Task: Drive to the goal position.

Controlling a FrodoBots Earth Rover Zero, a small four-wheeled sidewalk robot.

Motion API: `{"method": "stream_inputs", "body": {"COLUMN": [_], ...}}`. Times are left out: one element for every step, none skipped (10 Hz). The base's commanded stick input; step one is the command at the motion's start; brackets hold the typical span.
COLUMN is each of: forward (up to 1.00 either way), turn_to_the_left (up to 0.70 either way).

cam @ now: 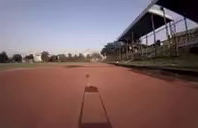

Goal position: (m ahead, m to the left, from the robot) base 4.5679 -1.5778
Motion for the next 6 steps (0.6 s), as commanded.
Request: {"method": "stream_inputs", "body": {"forward": [0.51, 0.68, 0.7, 0.7, 0.7, 0.7], "turn_to_the_left": [0.0, 0.0, 0.0, 0.0, 0.0, 0.0]}}
